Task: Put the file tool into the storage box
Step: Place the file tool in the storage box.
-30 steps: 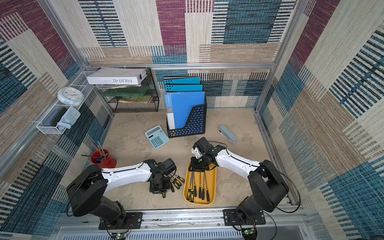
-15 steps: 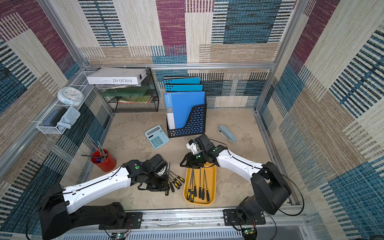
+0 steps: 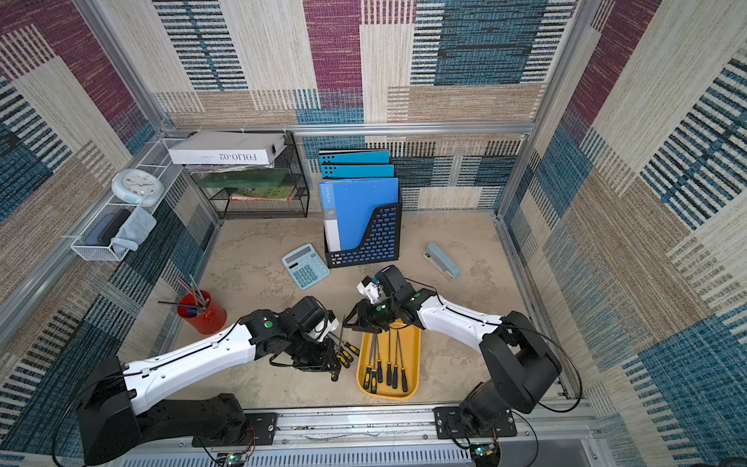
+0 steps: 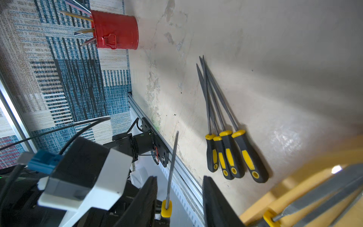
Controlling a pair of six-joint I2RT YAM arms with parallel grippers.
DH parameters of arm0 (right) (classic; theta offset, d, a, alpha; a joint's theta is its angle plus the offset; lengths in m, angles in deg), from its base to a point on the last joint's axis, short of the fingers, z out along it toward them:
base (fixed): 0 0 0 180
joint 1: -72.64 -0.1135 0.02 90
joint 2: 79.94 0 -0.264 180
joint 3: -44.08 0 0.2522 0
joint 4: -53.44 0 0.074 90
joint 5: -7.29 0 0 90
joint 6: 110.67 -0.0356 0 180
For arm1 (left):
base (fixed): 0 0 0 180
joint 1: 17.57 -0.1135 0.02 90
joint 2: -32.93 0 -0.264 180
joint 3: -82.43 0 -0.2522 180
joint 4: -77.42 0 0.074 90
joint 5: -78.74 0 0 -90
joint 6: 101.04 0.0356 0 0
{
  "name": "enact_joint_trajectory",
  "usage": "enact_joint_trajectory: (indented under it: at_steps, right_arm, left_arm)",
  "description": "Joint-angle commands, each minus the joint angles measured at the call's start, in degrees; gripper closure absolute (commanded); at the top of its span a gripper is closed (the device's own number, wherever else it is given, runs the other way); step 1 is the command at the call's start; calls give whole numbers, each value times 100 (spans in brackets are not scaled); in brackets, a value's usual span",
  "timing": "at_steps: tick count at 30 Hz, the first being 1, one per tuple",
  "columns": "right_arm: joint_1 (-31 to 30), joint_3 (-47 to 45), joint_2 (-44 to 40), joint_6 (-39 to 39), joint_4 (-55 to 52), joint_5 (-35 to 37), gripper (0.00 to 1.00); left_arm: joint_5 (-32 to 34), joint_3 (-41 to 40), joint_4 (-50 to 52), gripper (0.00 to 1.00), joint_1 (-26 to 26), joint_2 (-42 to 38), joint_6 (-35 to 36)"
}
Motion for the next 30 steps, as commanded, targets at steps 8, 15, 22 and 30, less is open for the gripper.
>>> enact_joint_trajectory:
  at_steps: [8, 15, 22, 30]
  right_arm:
    - [-100, 351, 492, -77, -2, -1, 75]
    - [92, 446, 115, 139, -875, 228, 100]
    - [1181, 31, -925, 995, -2421, 580, 100]
    - [1166, -525, -781, 1162, -2122, 823, 100]
  left_arm:
    - [-154, 120, -215, 92, 4, 71, 168]
    - [109, 285, 94, 27, -15, 18, 241]
    - [325, 236, 182, 1, -166, -303, 76]
    - [340, 74, 137, 1, -252, -207, 6]
